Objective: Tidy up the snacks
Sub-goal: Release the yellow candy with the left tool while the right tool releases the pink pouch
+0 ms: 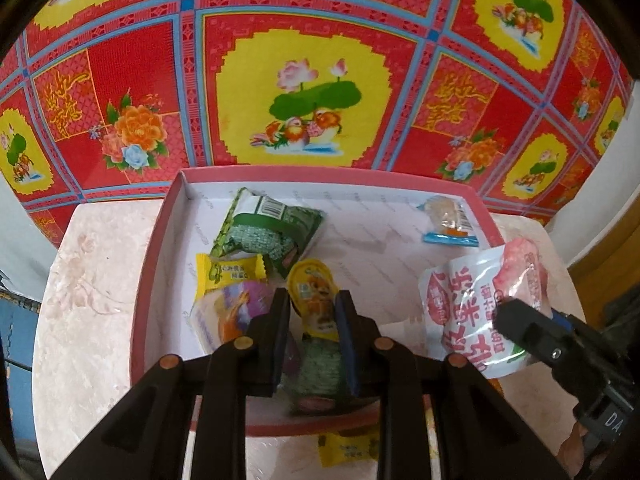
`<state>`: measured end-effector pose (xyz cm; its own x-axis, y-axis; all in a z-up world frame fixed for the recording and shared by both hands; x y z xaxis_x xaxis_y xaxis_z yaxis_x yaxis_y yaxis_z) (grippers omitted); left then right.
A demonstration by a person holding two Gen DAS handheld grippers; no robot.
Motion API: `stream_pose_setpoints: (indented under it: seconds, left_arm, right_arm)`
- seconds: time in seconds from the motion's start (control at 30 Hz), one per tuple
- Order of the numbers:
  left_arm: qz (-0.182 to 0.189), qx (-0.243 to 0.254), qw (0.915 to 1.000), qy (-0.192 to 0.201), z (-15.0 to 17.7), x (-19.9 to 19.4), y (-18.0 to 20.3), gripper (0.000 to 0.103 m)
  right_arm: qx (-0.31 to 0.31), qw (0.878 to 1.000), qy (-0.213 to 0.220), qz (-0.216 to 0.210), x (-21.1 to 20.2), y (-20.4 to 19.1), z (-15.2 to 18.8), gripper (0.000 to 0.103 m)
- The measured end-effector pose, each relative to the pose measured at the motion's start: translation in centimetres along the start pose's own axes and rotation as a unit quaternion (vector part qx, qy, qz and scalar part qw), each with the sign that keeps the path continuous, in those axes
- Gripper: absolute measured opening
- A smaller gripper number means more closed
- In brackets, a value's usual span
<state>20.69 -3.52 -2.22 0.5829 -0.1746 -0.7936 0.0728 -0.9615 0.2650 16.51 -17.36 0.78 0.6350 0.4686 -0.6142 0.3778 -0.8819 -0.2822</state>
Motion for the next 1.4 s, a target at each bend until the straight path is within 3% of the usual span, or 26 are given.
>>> stream_pose_setpoints:
  seconds: [0.43, 0.67, 0.8, 0.93, 1.13, 1.4]
  left_arm:
    - [-0.007, -0.026, 0.9996, -0.008, -0.6, 1.1, -1.4, 0.025]
    - [-0.003, -0.029, 0.9995, -0.013, -0.6, -0.2, -1.9, 0.035]
    - [-0.003, -0.025, 0.9996, -0.012, -0.6, -1.1, -1.7, 0.038]
    - [0.000, -0.025, 0.9997, -0.009, -0.4, -2.1, -1.6, 0.039]
    - [0.007, -0.027, 0.9996, -0.003, -0.1, -4.1, -1.6, 0.041]
    - [0.010, -0.030, 0.9995, -0.005, 0.9, -5.6, -1.4, 0.041]
  right_arm:
    - [0.017, 1.000, -0.002, -0.004, 1.4, 0.9, -0.6, 0.033]
    - [0.020, 1.000, -0.011, 0.003, 2.0, 1.0, -0.8, 0.034]
    - [0.018, 1.000, -0.003, 0.008, 1.6, 0.9, -0.9, 0.048]
    - [0.017, 1.000, 0.003, 0.015, 0.9, 0.9, -1.1, 0.055]
    - [0.012, 1.000, 0.013, 0.013, -0.3, 0.4, -1.1, 0.063]
    - [0.014, 1.000, 0.004, 0.018, -1.7, 0.0, 0.1, 0.065]
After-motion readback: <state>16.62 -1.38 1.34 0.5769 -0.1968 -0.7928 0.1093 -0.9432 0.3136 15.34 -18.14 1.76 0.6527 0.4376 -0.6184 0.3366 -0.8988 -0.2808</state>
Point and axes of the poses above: each gripper's, at about its wrist camera, not at the fingertips, and x roughly the way its jaws point, y to its right, z to its underside, the point moved 6 cm from there along x, roughly the way its jaws point, and after that the axes turned 11 degrees about -x, right-handed, at the moved point
